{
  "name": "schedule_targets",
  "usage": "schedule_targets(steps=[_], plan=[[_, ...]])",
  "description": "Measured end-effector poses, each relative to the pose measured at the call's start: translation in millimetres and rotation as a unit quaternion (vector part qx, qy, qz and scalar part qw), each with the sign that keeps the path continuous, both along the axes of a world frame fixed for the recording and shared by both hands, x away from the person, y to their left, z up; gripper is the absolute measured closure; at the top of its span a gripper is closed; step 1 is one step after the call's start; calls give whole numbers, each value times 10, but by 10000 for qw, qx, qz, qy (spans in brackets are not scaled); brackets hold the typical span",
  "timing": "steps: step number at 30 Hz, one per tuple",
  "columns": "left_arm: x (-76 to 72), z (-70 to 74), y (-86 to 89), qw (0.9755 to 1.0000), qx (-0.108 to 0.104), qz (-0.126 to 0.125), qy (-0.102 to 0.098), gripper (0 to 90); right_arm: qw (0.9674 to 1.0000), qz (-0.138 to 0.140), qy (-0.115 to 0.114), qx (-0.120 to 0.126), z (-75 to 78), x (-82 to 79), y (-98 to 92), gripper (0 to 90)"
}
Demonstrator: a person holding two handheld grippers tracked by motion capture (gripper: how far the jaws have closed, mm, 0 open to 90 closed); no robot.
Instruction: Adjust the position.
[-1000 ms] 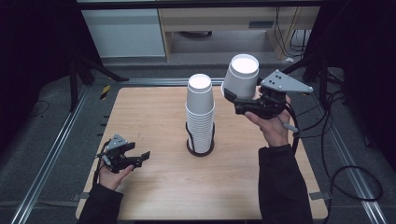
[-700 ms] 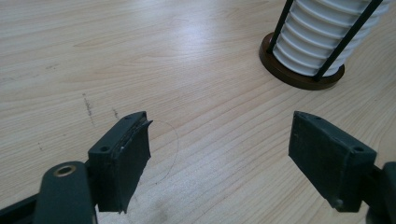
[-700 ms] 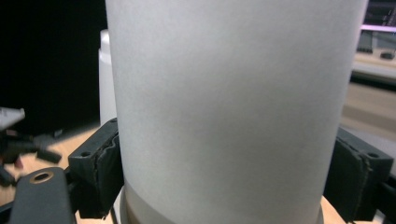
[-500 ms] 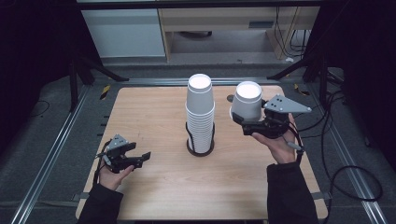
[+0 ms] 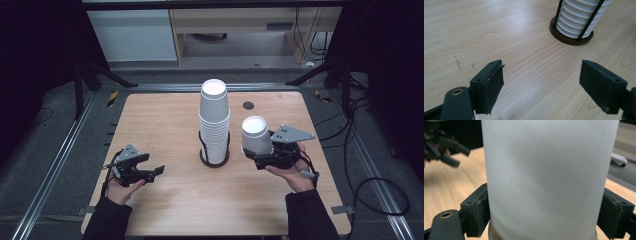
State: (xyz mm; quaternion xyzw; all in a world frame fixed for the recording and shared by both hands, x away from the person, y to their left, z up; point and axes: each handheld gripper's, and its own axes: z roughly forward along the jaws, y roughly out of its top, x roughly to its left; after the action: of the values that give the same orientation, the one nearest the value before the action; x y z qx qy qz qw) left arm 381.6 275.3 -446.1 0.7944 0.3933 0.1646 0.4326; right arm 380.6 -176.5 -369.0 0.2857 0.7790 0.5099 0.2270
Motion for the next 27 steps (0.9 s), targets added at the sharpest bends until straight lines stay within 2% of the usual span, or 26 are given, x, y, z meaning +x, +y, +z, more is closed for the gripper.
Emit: schedule_targets(steps=[6,9,15,16,22,27], plan=[[-18,19,-44,9999,31,-132,16,188,9996,165,130,-184,-97,-23,33,138],[-28,33,-71,9998,47,-197,6,187,9994,250,188,-165,-140,-39,55,138],[-53,51,-125,9993,73,-368,10,187,9981,489,238,-297,-208,-77,158,138],[-57,53,-139,9992,58,-398,11,187,9971,605,278,-356,-239,-86,212,137],[-78,68,-169,9984,92,-553,15,188,9940,861,364,-568,-314,-91,346,137],[-95,84,-182,9978,89,-652,31,189,9894,1113,434,-820,-382,-100,496,136]])
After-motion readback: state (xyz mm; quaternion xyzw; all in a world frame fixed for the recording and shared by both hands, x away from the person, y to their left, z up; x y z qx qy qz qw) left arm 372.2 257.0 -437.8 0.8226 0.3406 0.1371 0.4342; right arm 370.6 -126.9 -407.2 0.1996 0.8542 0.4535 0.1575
